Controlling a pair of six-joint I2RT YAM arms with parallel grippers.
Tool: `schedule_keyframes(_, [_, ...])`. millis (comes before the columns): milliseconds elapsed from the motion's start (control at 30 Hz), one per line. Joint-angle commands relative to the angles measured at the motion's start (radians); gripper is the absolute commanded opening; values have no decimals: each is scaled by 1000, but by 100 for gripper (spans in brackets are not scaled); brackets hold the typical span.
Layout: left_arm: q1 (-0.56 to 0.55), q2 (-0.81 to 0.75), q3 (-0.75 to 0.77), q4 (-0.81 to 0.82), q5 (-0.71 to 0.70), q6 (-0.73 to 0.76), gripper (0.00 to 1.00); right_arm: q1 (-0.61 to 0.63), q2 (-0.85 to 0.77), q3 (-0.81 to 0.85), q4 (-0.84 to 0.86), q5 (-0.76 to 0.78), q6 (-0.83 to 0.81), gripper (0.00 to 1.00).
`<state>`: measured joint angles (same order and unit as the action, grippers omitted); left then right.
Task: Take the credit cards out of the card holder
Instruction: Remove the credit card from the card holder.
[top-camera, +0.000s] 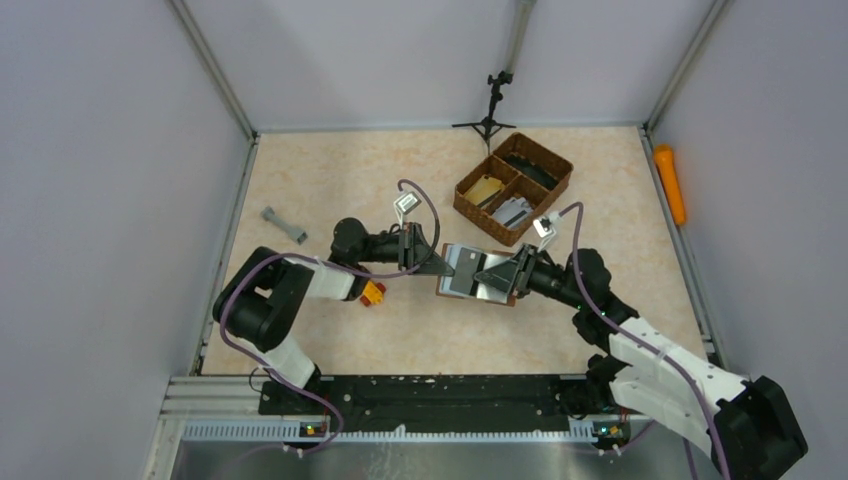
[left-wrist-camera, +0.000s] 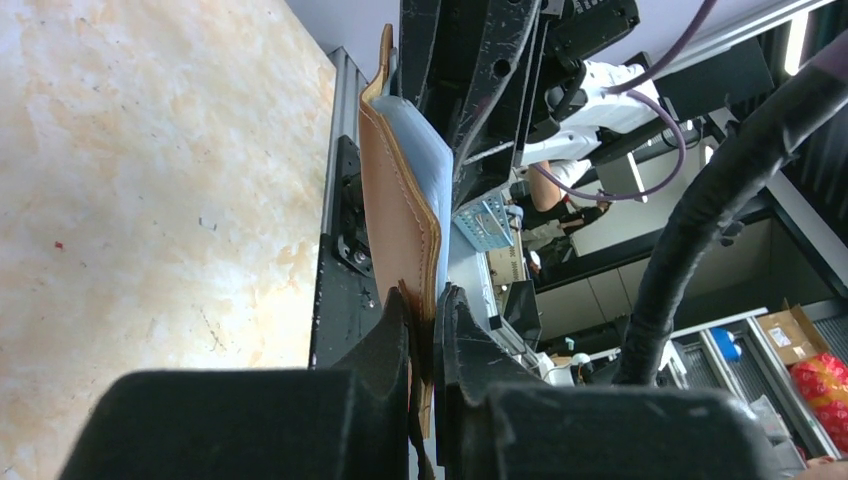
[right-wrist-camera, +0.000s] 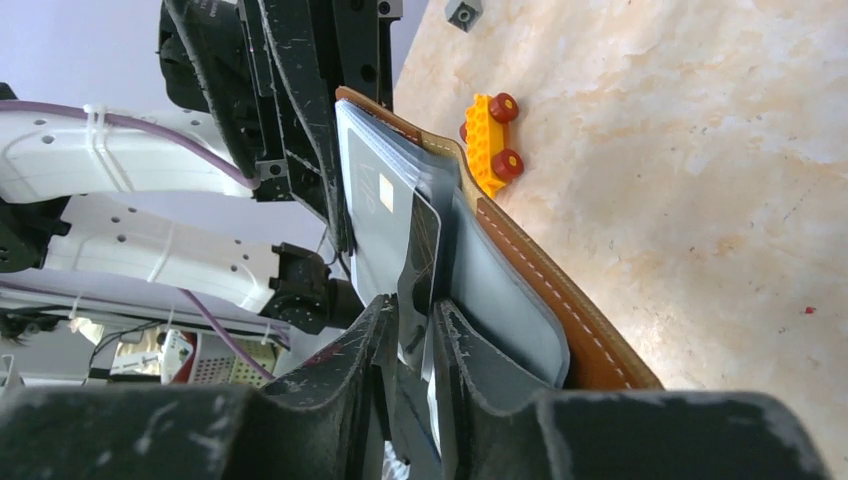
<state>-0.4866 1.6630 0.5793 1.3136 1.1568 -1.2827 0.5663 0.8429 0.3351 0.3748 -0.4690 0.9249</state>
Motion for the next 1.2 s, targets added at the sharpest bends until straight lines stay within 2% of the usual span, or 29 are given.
schedule_keyframes(0, [-13, -6, 8, 165, 33, -55, 0, -6, -18, -6, 84, 0, 17, 19])
schedule_keyframes(267, [-11, -12, 8, 147, 33, -40, 0, -8, -45, -2, 56, 22, 3, 1])
schedule_keyframes(533, [29, -56, -18, 66, 6, 26, 0, -31, -120, 7, -107, 88, -46, 0])
schedule_keyframes(767, [61, -70, -35, 39, -11, 42, 0, -57, -146, 20, -184, 96, -75, 0])
schedule_keyframes(867, [77, -82, -38, -33, -24, 84, 0, -67, -162, 58, -265, 124, -117, 0])
schedule_keyframes(967, [87, -123, -32, -230, -56, 208, 0, -70, -167, 119, -399, 207, -171, 0])
schedule_keyframes(1100, [88, -230, 20, -702, -195, 508, 0, -71, -133, 228, -545, 322, -260, 0])
schedule_keyframes(1167, [88, -278, 39, -877, -295, 630, 0, -71, -103, 279, -589, 363, -292, 0])
